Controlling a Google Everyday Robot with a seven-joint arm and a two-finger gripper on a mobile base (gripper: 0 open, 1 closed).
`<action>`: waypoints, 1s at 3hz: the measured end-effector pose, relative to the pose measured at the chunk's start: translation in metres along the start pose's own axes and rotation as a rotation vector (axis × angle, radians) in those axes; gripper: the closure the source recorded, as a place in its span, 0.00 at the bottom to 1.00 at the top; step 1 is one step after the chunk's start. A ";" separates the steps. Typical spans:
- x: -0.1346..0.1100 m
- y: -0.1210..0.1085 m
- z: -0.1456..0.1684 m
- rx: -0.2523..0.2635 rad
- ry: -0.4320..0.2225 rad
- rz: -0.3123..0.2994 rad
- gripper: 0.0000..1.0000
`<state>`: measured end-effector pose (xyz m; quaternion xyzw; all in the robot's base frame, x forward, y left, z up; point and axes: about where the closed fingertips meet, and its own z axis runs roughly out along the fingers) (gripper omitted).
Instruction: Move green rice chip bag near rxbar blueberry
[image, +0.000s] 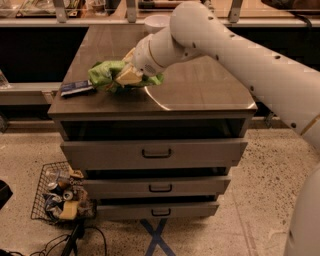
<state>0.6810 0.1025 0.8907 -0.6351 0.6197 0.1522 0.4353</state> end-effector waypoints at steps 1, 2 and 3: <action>-0.001 0.001 0.002 -0.004 -0.001 -0.001 0.14; -0.002 0.003 0.004 -0.008 -0.001 -0.002 0.00; -0.002 0.003 0.004 -0.008 -0.001 -0.002 0.00</action>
Offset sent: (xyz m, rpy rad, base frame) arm -0.0007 0.0022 -0.0010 -0.0004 0.0017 0.0037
